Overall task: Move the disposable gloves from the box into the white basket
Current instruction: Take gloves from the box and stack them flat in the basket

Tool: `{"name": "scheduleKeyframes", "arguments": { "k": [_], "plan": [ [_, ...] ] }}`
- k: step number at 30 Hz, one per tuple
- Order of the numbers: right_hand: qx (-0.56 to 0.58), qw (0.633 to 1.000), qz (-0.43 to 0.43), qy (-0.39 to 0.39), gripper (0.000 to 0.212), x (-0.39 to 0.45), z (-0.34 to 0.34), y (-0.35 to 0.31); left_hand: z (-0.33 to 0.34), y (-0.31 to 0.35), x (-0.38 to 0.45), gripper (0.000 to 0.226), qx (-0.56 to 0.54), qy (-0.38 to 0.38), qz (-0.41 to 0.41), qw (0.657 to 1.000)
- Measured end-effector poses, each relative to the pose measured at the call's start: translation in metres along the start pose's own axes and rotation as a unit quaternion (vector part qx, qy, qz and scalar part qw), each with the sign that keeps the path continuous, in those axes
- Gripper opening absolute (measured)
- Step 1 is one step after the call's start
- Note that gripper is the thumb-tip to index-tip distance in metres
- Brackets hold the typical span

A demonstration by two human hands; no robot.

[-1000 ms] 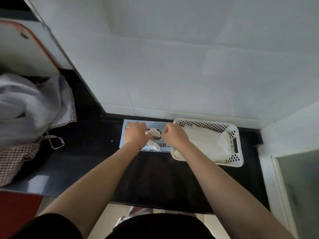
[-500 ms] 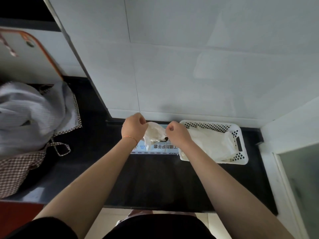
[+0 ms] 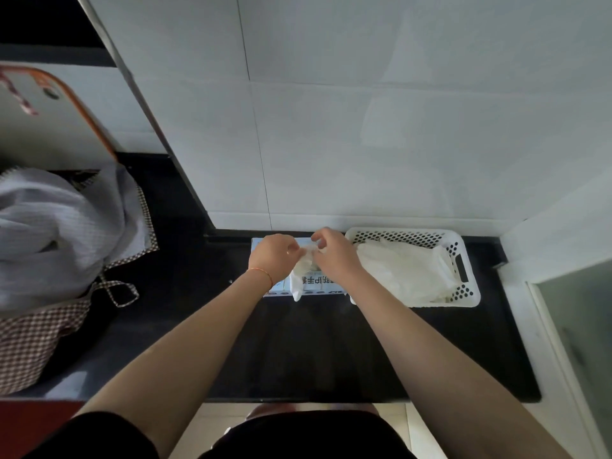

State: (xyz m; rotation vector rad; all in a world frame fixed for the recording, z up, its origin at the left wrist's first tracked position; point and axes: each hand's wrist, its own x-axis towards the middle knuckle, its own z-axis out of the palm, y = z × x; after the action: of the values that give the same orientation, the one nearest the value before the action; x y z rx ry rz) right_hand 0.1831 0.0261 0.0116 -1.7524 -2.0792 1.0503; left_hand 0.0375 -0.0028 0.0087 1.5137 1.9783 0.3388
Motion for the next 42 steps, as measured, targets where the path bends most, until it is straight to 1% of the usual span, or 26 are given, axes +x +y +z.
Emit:
{"name": "scheduleKeyframes", "arguments": {
  "k": [3,6,9,11,13,16,18,20,23,27,28,29,31,32,33,34,35,37,39,41,42],
  "plan": [
    [-0.028,0.999,-0.042,-0.004,0.021,0.003,0.002,-0.006,-0.008,-0.002,0.0,0.03,0.034,0.001,0.033,0.999],
    [-0.06,0.997,-0.036,0.009,0.018,0.005,0.002,-0.011,-0.016,-0.007,0.002,0.022,0.031,0.026,0.041,0.998],
    [-0.063,0.997,-0.037,0.033,0.008,0.007,-0.001,-0.016,-0.021,-0.009,0.002,0.012,0.027,0.041,0.04,0.998],
    [-0.064,0.996,-0.044,0.051,0.013,0.008,-0.007,-0.023,-0.024,-0.009,0.003,0.01,0.01,0.061,0.037,0.997],
    [-0.055,0.996,-0.057,0.05,0.016,0.011,-0.013,-0.03,-0.028,-0.011,0.005,0.011,-0.011,0.081,0.041,0.996],
    [-0.053,0.995,-0.075,0.034,0.012,0.014,-0.021,-0.04,-0.038,-0.01,0.007,0.015,0.003,0.085,0.056,0.995],
    [-0.053,0.994,-0.086,0.035,0.016,0.015,-0.024,-0.045,-0.045,-0.006,0.008,0.02,0.015,0.088,0.063,0.994],
    [-0.036,0.994,-0.09,0.042,0.022,0.015,-0.028,-0.05,-0.051,-0.002,0.008,0.018,-0.013,0.094,0.071,0.993],
    [0.014,0.995,-0.084,0.06,0.02,0.018,-0.035,-0.062,-0.057,0.003,0.008,0.019,-0.088,0.084,0.101,0.987],
    [0.08,0.992,-0.058,0.079,0.028,0.021,-0.046,-0.075,-0.06,0.01,0.006,0.025,-0.118,0.099,0.133,0.979],
    [0.095,0.991,-0.05,0.082,0.029,0.02,-0.049,-0.077,-0.062,0.012,0.007,0.027,-0.136,0.096,0.132,0.977],
    [0.108,0.989,-0.046,0.086,0.029,0.019,-0.053,-0.079,-0.064,0.014,0.008,0.032,-0.164,0.078,0.128,0.975],
    [0.124,0.986,-0.045,0.098,0.029,0.019,-0.059,-0.08,-0.072,0.022,0.006,0.049,-0.216,0.006,0.122,0.969],
    [0.128,0.985,-0.044,0.106,0.03,0.019,-0.063,-0.08,-0.074,0.026,0.005,0.051,-0.223,-0.032,0.118,0.967],
    [0.133,0.984,-0.043,0.114,0.031,0.018,-0.065,-0.08,-0.074,0.03,0.004,0.046,-0.214,-0.057,0.111,0.969],
    [0.142,0.981,-0.044,0.122,0.031,0.018,-0.069,-0.08,-0.075,0.034,0.003,0.042,-0.2,-0.061,0.098,0.973],
    [0.155,0.979,-0.044,0.123,0.031,0.016,-0.071,-0.08,-0.075,0.037,0.003,0.045,-0.199,-0.053,0.086,0.975],
    [0.18,0.978,-0.034,0.098,0.034,0.011,-0.077,-0.077,-0.075,0.04,0.005,0.051,-0.258,-0.021,0.061,0.964],
    [0.179,0.983,-0.008,0.039,0.035,0.005,-0.085,-0.068,-0.075,0.04,0.009,0.054,-0.325,0.02,0.049,0.944],
    [0.189,0.982,0.025,-0.015,0.024,-0.001,-0.093,-0.055,-0.075,0.039,0.012,0.044,-0.356,0.043,0.027,0.933],
    [0.212,0.976,0.039,-0.016,0.018,-0.004,-0.098,-0.046,-0.073,0.041,0.013,0.038,-0.36,0.045,0.023,0.932]
  ]
}}
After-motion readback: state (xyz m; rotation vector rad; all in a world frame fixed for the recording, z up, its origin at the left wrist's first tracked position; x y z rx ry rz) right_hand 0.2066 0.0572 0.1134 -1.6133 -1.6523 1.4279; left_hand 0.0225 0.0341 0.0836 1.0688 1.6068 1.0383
